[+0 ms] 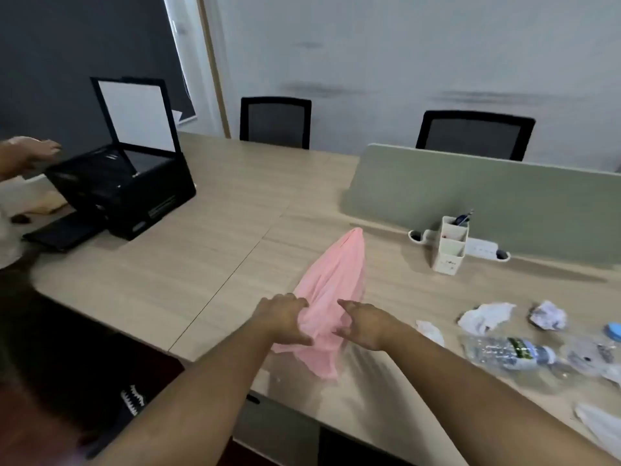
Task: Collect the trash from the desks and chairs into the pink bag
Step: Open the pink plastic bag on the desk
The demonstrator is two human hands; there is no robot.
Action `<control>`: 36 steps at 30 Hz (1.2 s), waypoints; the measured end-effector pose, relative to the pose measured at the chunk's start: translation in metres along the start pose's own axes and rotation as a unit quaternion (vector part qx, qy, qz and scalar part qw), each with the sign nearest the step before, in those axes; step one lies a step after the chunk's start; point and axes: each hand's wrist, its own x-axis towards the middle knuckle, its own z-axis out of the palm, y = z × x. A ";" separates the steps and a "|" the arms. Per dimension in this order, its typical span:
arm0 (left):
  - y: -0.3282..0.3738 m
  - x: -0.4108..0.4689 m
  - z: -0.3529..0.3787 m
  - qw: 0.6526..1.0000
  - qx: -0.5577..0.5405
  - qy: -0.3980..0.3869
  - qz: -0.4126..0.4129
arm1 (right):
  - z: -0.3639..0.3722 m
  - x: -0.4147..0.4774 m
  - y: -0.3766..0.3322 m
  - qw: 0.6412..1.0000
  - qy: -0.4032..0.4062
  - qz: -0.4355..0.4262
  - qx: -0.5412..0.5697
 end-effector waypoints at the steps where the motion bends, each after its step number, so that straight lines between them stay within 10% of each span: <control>1: -0.002 0.003 0.006 1.000 0.016 -0.002 0.011 | 0.006 0.008 -0.008 1.000 -0.004 0.002 -0.008; 8: 0.003 0.024 0.028 0.998 0.016 0.055 0.022 | 0.033 0.043 -0.022 0.998 0.038 0.057 0.012; 20: 0.019 0.057 -0.109 0.885 -0.455 0.079 0.056 | -0.092 0.022 0.014 0.879 0.340 0.207 0.260; 25: 0.017 0.062 -0.150 0.786 -0.617 -0.024 0.039 | -0.098 0.003 0.031 0.864 0.325 0.215 0.319; 32: -0.003 0.056 -0.165 0.697 -0.713 -0.080 -0.001 | -0.124 -0.025 0.055 0.694 0.157 0.083 0.698; 36: -0.026 0.052 -0.149 0.675 -0.731 -0.100 0.008 | -0.130 -0.035 0.083 0.666 0.141 0.091 0.727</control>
